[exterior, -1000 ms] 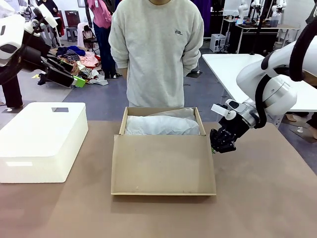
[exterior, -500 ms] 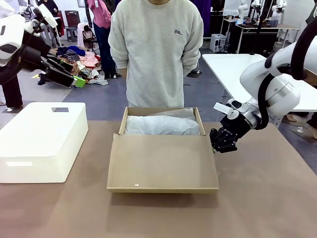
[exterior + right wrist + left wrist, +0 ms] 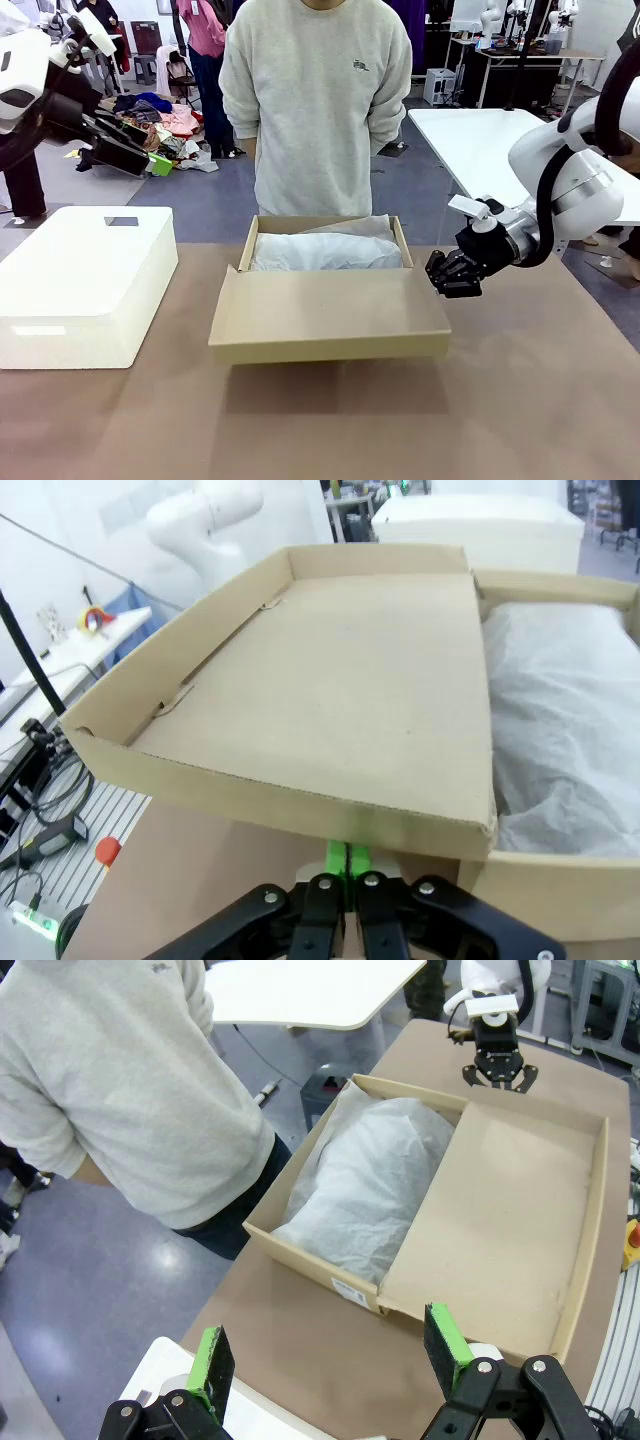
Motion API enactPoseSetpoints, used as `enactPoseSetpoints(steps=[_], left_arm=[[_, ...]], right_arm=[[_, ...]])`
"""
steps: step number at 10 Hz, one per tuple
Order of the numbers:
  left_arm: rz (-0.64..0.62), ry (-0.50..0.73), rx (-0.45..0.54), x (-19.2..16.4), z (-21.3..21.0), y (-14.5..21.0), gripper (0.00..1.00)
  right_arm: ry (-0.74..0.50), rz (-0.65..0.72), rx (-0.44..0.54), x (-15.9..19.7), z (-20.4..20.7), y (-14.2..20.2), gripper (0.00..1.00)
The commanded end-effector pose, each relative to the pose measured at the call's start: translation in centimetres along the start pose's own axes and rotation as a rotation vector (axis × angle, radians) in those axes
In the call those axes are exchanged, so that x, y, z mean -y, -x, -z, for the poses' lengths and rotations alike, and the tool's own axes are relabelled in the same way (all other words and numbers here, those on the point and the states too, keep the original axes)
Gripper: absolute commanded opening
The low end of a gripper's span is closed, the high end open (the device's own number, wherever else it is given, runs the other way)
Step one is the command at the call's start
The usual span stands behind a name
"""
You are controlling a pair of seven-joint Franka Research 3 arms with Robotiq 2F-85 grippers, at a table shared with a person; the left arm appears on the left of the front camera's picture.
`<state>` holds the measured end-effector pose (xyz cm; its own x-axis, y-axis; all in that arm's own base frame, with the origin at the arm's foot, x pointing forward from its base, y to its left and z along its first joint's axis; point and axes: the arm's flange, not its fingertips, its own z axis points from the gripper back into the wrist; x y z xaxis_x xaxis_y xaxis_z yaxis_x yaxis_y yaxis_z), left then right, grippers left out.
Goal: Pack the shoes into the box.
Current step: Close the Shoes Box.
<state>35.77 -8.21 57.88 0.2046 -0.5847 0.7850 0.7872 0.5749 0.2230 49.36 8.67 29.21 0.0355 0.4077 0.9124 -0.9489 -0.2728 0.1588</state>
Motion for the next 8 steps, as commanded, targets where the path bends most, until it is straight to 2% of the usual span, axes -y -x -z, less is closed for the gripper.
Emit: enactPoseSetpoints(steps=[1,8], left_arm=[[-0.002,0.006,0.006,-0.1,0.0,0.0,1.00],[-0.002,0.006,0.006,-0.1,0.0,0.0,1.00]], right_arm=[[0.022,-0.038,0.095,-0.1,-0.3,0.1,0.00],[0.131,-0.049,0.231,-0.5,-1.5,-0.3,0.00]])
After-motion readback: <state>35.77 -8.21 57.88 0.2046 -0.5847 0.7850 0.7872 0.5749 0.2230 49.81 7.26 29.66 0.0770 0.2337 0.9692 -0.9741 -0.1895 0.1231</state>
